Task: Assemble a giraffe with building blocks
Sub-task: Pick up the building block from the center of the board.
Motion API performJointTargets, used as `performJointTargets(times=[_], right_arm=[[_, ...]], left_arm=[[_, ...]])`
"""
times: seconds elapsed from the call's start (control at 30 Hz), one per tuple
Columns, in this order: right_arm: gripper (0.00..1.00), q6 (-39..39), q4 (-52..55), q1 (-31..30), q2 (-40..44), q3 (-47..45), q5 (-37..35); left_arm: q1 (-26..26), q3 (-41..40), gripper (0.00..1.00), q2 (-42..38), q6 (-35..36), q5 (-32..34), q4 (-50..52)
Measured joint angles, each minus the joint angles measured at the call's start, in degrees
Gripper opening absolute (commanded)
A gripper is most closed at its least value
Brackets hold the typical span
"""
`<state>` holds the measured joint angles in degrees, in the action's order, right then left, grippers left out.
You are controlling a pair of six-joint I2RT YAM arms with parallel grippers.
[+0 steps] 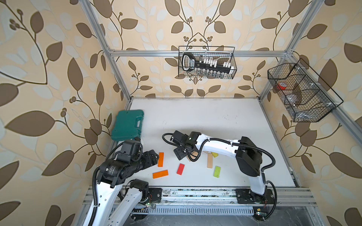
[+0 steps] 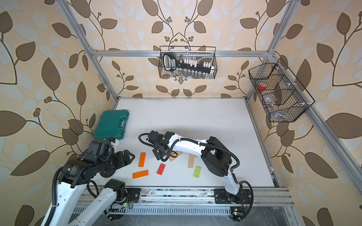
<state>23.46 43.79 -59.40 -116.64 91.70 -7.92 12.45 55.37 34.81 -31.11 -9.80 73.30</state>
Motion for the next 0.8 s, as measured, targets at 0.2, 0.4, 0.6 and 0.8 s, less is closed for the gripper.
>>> performJointTargets(times=[0.2,0.4,0.6,0.8], right_arm=[[0.85,-12.61,-0.83,2.05,0.00,-0.20,2.75],[0.85,-20.24,-1.03,2.21,-1.25,0.09,5.05],[0.84,-23.21,-0.74,2.99,-5.95,2.80,6.45],[0.82,-23.96,-0.24,4.09,-8.61,5.25,6.45]], left_arm=[[0.00,0.44,0.82,0.02,-0.02,0.07,0.22],[0.00,0.44,0.83,0.09,-0.02,0.09,0.20],[0.00,0.44,0.83,0.46,-0.02,0.26,0.22],[0.00,0.44,0.83,0.63,-0.02,0.90,0.20]])
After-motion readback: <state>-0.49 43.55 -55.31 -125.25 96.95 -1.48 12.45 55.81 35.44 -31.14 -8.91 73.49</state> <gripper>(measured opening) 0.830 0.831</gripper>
